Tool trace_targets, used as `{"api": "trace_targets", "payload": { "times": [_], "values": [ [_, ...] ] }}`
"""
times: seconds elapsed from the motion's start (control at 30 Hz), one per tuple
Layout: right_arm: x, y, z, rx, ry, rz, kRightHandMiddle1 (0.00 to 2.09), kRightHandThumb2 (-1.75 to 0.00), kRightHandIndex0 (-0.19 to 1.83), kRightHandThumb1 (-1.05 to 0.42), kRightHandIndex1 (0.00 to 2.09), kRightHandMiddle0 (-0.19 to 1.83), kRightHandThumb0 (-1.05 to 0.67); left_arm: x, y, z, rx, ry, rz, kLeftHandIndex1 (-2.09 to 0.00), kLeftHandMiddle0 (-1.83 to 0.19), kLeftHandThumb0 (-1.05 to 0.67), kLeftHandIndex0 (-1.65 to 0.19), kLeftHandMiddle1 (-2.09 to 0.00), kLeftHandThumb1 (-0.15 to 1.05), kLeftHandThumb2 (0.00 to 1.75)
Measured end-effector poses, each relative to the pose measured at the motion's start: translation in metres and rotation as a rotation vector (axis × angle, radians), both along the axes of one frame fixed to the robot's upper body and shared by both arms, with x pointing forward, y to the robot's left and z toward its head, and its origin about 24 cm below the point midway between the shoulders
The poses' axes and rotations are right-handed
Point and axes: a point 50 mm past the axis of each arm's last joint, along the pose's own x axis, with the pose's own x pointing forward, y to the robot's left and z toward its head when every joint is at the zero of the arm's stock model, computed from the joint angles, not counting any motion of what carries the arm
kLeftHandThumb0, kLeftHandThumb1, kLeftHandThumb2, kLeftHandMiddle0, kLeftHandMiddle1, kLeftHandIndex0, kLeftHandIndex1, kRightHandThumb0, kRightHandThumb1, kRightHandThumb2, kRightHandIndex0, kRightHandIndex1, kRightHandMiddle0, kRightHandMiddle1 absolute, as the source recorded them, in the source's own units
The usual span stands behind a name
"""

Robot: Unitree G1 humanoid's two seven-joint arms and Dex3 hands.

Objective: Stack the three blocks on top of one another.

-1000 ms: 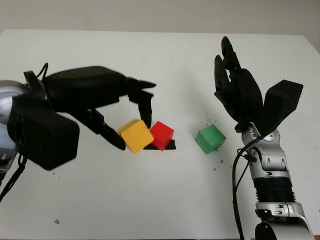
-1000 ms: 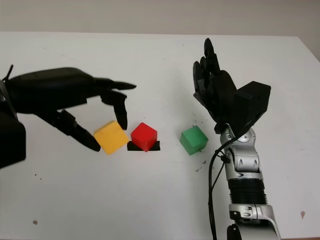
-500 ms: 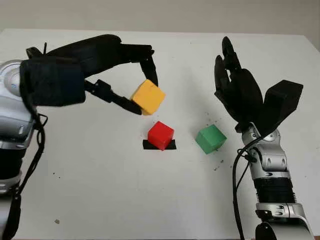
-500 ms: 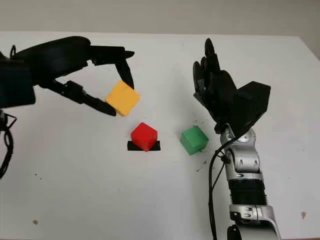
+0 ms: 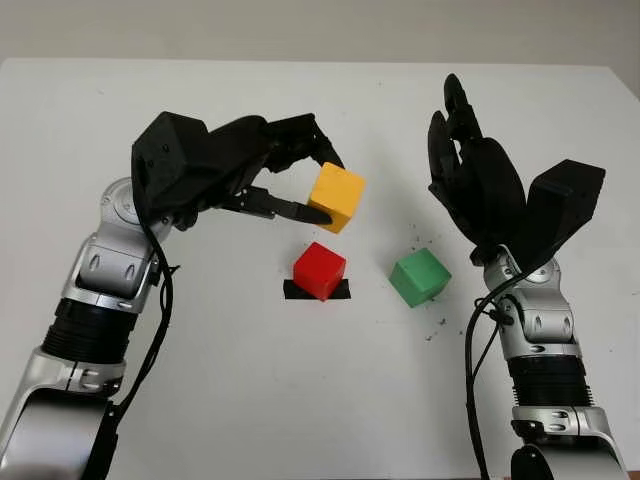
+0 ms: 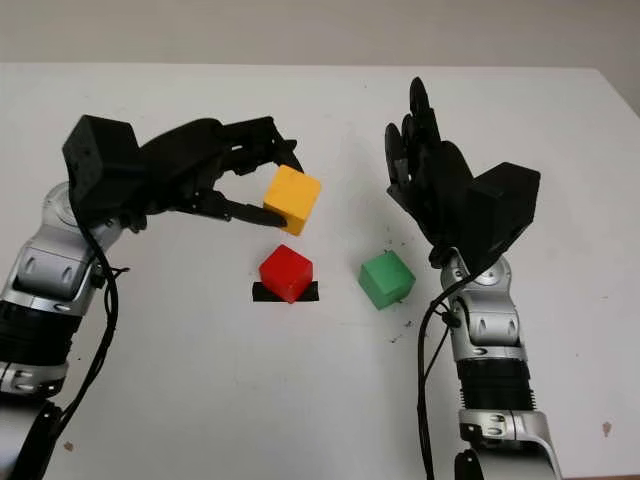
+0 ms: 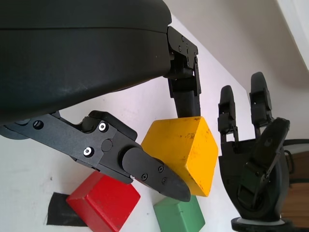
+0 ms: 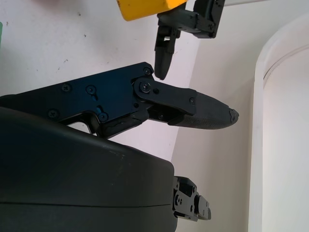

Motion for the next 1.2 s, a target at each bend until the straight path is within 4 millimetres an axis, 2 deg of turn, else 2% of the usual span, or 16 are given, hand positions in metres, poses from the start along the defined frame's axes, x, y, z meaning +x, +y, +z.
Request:
{"api": "trace_targets", "payload": {
  "times": [0.4, 0.8, 1.2],
  "values": [
    [0.000, 0.000, 0.000, 0.004, 0.004, 0.003, 0.00, -0.65, -0.19, -1.05, 0.00, -0.19, -0.66, 0.000, 0.004, -0.022, 0.016, 0.103, -0.029, -1.51, -0.14, -0.49, -0.41, -0.07, 0.98, 0.05],
    [0.000, -0.001, 0.000, 0.007, 0.003, 0.008, 0.00, -0.63, -0.19, -1.05, 0.00, -0.19, -0.66, -0.003, 0.007, -0.025, 0.033, 0.174, -0.073, -1.58, -0.13, -0.45, -0.36, -0.06, 0.99, 0.06],
    [0.000, -0.003, 0.000, 0.018, 0.003, 0.010, 0.00, -0.64, -0.19, -1.05, 0.00, -0.19, -0.68, -0.002, 0.011, -0.030, 0.071, 0.197, -0.060, -1.52, -0.13, -0.47, -0.36, -0.06, 1.00, 0.06]
  ]
}}
